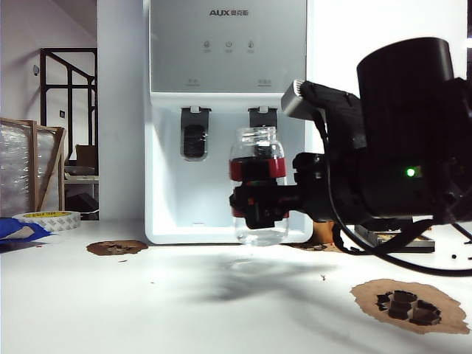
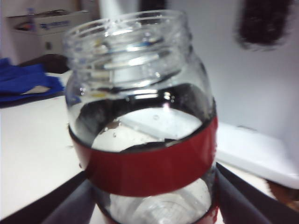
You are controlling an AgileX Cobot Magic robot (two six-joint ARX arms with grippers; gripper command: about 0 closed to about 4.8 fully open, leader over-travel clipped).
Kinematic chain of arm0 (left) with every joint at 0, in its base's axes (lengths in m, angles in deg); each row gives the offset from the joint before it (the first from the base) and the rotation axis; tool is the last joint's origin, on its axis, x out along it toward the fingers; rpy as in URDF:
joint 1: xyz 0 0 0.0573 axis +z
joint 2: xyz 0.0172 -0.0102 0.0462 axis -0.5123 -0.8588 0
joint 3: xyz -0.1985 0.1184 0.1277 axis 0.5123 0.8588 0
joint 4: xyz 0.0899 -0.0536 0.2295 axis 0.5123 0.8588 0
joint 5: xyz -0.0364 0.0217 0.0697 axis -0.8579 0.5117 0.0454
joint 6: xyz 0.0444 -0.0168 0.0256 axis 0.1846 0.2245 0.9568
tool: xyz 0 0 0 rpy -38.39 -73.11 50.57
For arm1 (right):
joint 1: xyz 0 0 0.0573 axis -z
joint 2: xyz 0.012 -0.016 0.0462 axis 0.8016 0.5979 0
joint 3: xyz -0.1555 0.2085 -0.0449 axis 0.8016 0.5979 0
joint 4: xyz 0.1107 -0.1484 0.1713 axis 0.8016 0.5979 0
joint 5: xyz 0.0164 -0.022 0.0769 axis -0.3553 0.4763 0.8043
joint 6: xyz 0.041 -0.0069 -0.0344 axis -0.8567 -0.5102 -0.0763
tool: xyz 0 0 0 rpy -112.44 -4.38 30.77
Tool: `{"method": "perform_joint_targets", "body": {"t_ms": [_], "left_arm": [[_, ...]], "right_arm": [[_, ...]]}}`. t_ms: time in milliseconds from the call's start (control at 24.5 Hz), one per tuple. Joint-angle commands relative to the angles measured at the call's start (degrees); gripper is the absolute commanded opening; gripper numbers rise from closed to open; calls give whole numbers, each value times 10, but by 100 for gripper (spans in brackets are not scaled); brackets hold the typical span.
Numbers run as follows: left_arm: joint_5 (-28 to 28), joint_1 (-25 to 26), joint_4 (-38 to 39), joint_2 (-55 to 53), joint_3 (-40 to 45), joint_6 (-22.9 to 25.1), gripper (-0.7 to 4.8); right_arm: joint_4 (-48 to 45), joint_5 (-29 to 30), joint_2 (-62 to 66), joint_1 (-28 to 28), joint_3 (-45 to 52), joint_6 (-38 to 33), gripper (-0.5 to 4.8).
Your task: Pick up the water bottle with two loops of red belts, then reach the front water dispenser and gently press the gray-black baffle horizontally to get a little water.
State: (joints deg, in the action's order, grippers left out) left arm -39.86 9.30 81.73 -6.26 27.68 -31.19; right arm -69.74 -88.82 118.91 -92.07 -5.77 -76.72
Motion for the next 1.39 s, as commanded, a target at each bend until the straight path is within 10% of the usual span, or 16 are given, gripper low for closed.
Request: {"method": "perform_joint_targets", "body": {"t_ms": [41, 1391], "left_arm": [[0, 0, -4, -2, -3, 2, 434], [-2, 0, 10, -1, -3, 2, 434]], "right_arm": [[-13, -70, -12, -2, -17, 5, 340], [118, -148, 4, 49, -130, 20, 339]]}}
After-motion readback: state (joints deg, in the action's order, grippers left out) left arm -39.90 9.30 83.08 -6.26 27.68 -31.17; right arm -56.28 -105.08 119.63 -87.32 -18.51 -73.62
